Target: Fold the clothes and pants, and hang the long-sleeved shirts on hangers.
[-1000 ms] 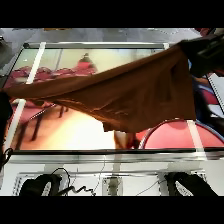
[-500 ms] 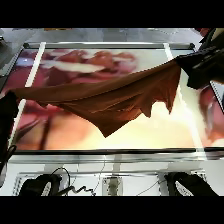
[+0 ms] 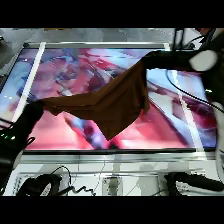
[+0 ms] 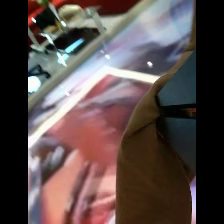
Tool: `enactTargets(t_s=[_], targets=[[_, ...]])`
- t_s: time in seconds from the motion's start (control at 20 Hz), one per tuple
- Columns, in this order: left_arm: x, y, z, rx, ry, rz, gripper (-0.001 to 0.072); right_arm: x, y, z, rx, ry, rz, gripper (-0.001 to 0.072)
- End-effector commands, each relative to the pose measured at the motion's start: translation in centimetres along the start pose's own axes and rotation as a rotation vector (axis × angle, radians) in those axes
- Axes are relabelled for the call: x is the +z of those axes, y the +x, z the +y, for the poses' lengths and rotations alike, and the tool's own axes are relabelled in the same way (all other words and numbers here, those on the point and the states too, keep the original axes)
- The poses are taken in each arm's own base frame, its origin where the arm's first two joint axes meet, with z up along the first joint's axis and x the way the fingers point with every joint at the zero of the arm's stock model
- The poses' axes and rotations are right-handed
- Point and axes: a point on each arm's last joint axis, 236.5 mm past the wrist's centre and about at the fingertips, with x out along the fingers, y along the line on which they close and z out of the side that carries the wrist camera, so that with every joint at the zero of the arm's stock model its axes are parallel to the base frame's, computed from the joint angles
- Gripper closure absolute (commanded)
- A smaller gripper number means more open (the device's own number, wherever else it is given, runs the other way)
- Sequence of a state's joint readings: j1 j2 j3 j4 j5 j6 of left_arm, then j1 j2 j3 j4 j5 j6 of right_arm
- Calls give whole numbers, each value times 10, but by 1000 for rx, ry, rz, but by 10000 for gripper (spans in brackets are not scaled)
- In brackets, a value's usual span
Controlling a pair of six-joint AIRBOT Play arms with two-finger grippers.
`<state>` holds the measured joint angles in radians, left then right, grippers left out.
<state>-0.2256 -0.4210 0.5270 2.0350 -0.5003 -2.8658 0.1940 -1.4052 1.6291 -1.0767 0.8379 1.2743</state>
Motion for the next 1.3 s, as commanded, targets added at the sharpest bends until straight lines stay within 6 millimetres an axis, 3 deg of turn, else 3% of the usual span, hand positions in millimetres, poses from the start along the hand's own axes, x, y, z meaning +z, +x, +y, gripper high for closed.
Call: enactTargets(t_s=[0.0,0.05,0.1,0.2,0.35,0.45,0.55,0.6,0.8,1.0,1.05,1.15,1.25], targets=[[-27,34,-8,-25,-16,68,687,0,74,-43,-46,135,-119,705],[-28,42,-23,-90,-38,65,688,-1,84,-53,-68,142,-141,704],[-29,49,-39,-164,-49,60,687,-5,90,-58,-77,146,-139,645],[-25,59,-60,-277,-63,38,687,-18,92,-61,-94,97,-86,232],[-7,70,-54,-300,-156,-1,687,-54,80,-64,-130,-40,100,239],[7,73,-40,-266,-164,-37,688,-91,66,-62,-125,-79,274,469],[18,75,-31,-245,-172,-64,688,-139,52,-51,-72,-57,479,494],[21,75,-27,-238,-175,-73,688,-163,46,-42,-32,-29,567,527],[19,78,-15,-188,-177,-67,687,-261,29,36,274,248,822,527],[18,78,-13,-179,-177,-65,687,-320,14,117,501,543,940,508],[18,78,-13,-179,-176,-65,687,-331,11,133,525,578,963,446],[18,79,-13,-177,-177,-63,687,-354,11,162,528,587,993,143],[18,79,-12,-176,-177,-62,687,-373,17,184,472,586,1012,135]])
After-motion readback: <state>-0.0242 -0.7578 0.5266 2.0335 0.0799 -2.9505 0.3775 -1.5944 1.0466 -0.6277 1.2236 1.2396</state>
